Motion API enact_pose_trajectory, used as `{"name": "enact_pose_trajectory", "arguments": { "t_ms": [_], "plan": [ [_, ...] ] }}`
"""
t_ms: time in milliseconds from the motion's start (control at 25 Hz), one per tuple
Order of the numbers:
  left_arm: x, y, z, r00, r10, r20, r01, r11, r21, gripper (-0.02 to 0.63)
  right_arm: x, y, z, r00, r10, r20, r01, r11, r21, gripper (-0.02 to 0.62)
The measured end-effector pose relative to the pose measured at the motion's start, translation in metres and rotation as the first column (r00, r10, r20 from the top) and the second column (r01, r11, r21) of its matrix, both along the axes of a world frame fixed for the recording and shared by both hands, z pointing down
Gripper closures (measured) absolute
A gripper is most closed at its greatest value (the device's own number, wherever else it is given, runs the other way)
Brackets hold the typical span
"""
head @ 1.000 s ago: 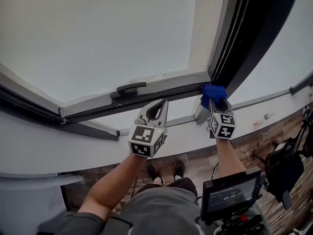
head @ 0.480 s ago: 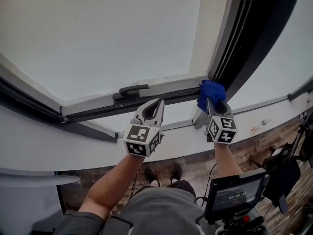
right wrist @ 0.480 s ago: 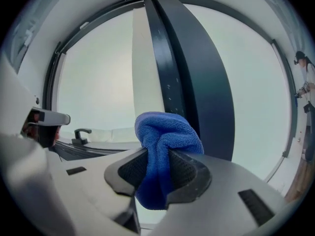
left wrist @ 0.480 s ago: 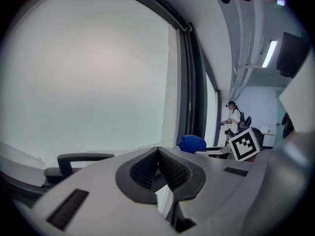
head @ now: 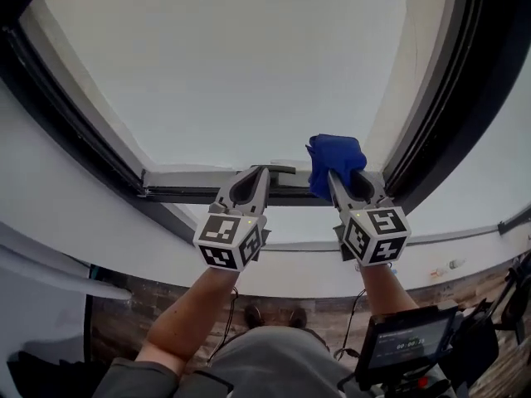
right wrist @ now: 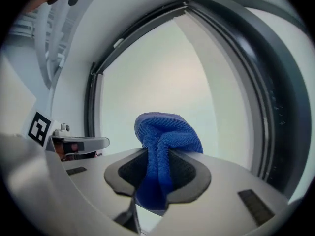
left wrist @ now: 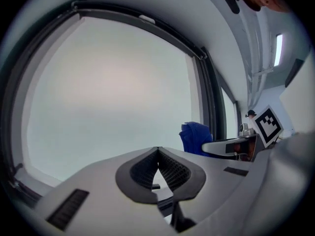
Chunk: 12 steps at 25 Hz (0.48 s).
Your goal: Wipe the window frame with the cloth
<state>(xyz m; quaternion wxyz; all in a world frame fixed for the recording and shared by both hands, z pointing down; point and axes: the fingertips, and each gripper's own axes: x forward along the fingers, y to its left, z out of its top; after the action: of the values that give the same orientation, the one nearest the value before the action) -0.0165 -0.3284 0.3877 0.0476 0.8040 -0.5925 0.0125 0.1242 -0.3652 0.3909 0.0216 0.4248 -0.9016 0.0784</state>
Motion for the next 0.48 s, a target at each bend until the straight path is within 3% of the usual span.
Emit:
{"name": "enact_pose_trajectory", "arguments": {
  "t_ms": [200, 320, 480],
  "plan": [
    [-0.061, 0.031, -0.055, 0.993, -0.119, 0.005, 0.118, 0.991, 0.067, 0.598, -0.091, 0.029, -0.061, 0.978, -0.206, 0.02, 0.204, 0.977, 0.056, 0.471],
    [-0.107, 0.055, -0.087, 0.978, -0.21, 0.002, 0.209, 0.972, 0.105, 0.598, -0.155, 0.05, -0.095, 0.936, -0.352, 0.029, 0.348, 0.933, 0.089, 0.471],
    [-0.167, 0.089, -0.133, 0.949, -0.314, 0.01, 0.309, 0.938, 0.156, 0.598, -0.233, 0.086, -0.145, 0.861, -0.509, 0.026, 0.5, 0.853, 0.15, 0.47]
  ]
}}
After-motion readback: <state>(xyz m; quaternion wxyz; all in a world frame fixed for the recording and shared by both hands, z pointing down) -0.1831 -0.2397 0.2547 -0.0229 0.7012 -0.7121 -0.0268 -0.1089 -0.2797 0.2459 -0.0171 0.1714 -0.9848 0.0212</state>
